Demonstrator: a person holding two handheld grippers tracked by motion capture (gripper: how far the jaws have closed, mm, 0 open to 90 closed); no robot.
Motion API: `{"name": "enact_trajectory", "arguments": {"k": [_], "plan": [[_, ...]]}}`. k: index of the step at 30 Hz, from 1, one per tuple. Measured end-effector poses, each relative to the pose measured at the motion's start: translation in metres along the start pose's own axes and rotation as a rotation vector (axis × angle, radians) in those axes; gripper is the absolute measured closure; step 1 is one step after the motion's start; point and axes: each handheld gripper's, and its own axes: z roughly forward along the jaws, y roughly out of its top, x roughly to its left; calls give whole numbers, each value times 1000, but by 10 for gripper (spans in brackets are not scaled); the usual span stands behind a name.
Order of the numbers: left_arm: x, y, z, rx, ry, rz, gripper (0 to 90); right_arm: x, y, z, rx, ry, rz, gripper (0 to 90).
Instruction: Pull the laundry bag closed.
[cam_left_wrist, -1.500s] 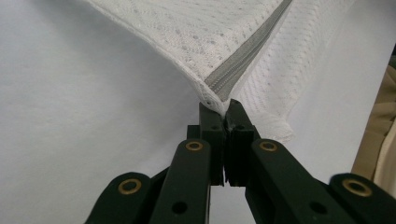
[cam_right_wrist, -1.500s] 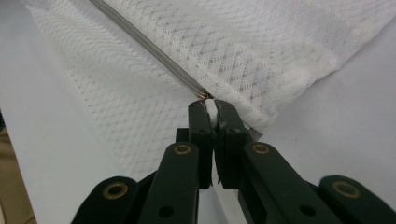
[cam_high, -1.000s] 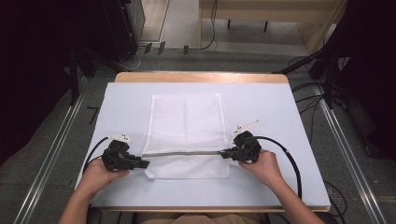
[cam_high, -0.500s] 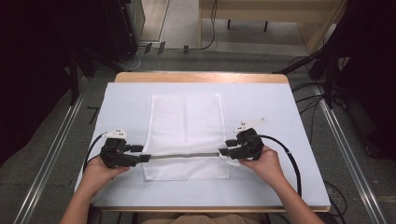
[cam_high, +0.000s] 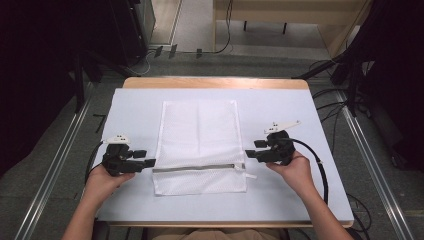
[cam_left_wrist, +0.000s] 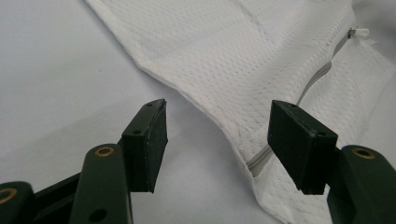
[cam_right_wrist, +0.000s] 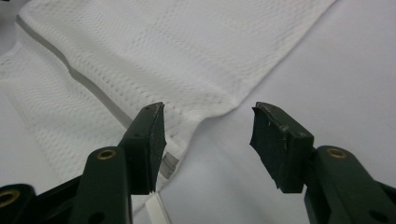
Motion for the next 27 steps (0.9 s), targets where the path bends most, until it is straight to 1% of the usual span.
{"name": "enact_trajectory", "arguments": {"k": [4, 5, 10, 14, 16, 17, 18, 20, 27], "plan": [[2, 0, -1, -1, 10, -2, 378, -7, -2, -7, -17, -22, 17, 462], [3, 0, -1, -5, 15, -7, 378, -10, -3, -9, -21, -27, 17, 462], [8, 0, -3, -19, 38, -31, 377, -22, -6, -15, -37, -57, 49, 459], [11, 0, -5, -24, 51, -45, 376, -31, -10, -19, -43, -79, 74, 459], [13, -1, -5, -35, 56, -48, 377, -35, -11, -19, -42, -89, 82, 460], [13, 0, -6, -35, 59, -54, 376, -37, -11, -19, -41, -89, 95, 460], [13, 0, -6, -36, 60, -57, 376, -38, -12, -19, -41, -90, 98, 460], [14, 0, -6, -36, 63, -58, 375, -40, -12, -18, -40, -88, 101, 462], [14, 0, -4, -29, 69, -56, 372, -38, -11, -16, -32, -93, 92, 462]]}}
